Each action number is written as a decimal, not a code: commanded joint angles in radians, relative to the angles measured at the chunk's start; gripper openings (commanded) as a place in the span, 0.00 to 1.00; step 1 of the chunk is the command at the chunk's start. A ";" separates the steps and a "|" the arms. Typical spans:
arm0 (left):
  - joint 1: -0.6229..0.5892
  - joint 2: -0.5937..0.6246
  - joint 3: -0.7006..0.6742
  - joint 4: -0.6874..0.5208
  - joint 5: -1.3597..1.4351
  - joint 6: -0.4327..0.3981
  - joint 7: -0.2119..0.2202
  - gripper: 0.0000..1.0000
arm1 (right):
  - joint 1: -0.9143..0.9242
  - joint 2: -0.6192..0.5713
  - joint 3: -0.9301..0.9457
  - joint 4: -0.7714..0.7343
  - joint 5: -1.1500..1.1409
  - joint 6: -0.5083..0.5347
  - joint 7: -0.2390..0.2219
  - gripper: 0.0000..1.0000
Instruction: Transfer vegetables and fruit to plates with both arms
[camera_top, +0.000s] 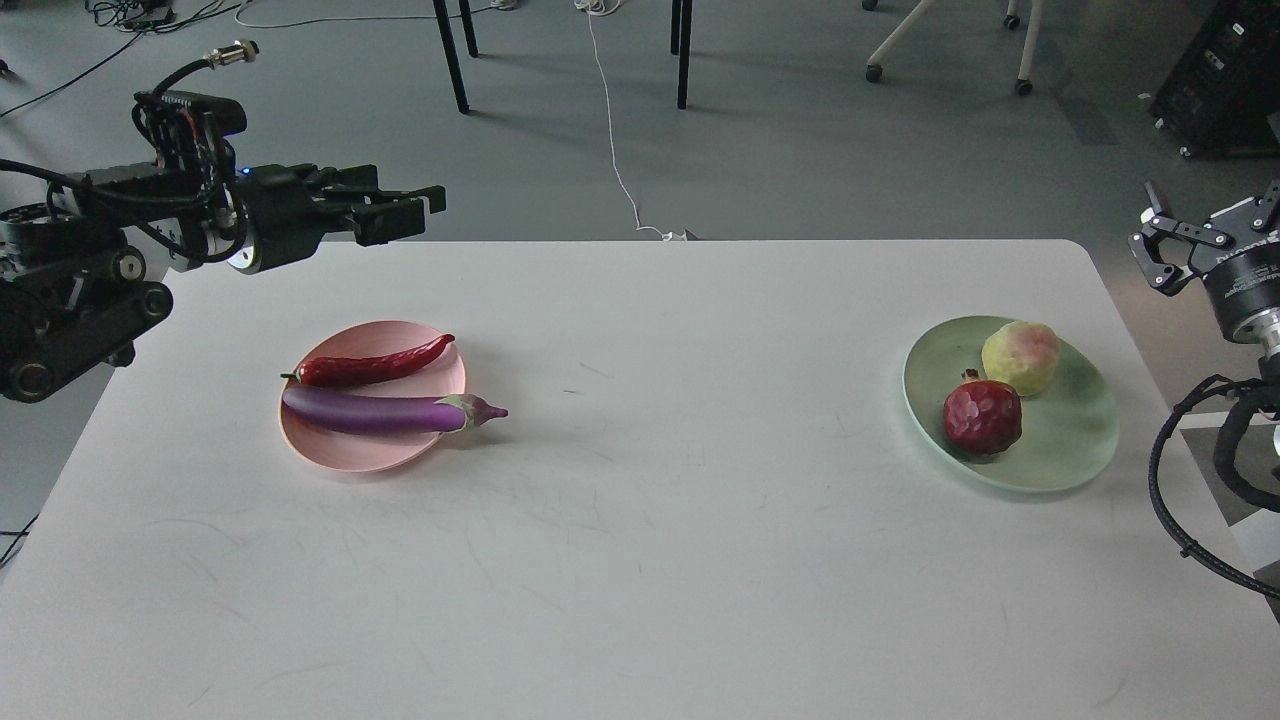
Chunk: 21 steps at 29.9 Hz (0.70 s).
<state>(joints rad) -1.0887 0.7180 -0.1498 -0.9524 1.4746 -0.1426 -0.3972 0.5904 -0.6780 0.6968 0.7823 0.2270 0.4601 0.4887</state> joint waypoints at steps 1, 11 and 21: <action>0.003 -0.047 -0.064 0.000 -0.833 0.001 0.000 0.98 | 0.023 0.017 0.013 -0.070 0.002 -0.035 0.000 0.99; 0.156 -0.120 -0.215 0.009 -1.332 -0.009 -0.003 0.98 | 0.015 0.058 0.015 -0.075 0.005 -0.031 0.000 0.99; 0.440 -0.169 -0.615 0.015 -1.516 -0.166 0.024 0.98 | 0.022 0.069 0.016 -0.060 0.005 -0.014 0.000 0.99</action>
<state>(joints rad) -0.6985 0.5574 -0.6903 -0.9364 0.0214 -0.2682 -0.3846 0.6088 -0.6148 0.7110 0.7219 0.2317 0.4455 0.4887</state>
